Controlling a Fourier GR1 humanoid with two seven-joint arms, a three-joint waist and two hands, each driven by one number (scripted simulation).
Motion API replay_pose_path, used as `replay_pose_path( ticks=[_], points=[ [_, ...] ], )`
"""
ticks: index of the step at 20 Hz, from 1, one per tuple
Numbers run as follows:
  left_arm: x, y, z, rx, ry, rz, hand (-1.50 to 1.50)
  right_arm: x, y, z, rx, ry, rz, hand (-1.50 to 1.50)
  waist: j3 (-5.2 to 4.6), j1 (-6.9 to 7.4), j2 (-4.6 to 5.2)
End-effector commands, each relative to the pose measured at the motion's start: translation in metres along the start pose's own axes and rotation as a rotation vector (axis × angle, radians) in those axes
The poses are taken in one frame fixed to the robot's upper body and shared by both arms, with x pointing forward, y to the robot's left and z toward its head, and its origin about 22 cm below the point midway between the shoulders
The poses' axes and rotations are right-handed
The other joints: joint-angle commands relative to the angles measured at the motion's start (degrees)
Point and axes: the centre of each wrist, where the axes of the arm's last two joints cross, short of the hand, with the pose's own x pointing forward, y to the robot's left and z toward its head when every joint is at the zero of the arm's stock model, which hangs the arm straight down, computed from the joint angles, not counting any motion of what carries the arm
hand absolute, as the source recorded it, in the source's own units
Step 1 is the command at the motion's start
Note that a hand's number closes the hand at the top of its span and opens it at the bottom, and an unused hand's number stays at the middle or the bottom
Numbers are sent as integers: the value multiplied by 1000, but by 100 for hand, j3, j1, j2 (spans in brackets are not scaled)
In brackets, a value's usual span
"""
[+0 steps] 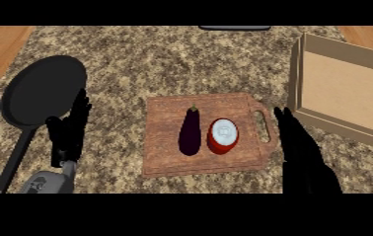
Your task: Pick the can from the cutting board and place it in the cardboard box
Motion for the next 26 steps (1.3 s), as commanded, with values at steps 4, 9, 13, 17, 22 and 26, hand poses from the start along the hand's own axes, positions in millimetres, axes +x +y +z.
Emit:
replay_pose_path(
  ticks=[4,9,13,17,22,26],
  points=[
    [11,6,-10,-11,-6,13,0,22,24,-14,129,220,154,-150,1,40,19],
    [0,7,-8,10,-7,2,0,28,22,-20,161,258,151,-150,3,-12,4],
    [-6,-11,1,-7,-5,0,0,41,44,-29,193,257,136,-150,3,39,5],
    [8,6,-7,6,-4,-6,0,40,43,-38,214,282,165,-150,3,-12,-13],
    [7,2,-4,-4,-19,3,0,44,57,-53,218,312,192,-150,5,21,-10],
    [3,3,-6,12,-25,-2,0,46,61,-64,206,335,194,-150,0,-1,-13]
  ],
)
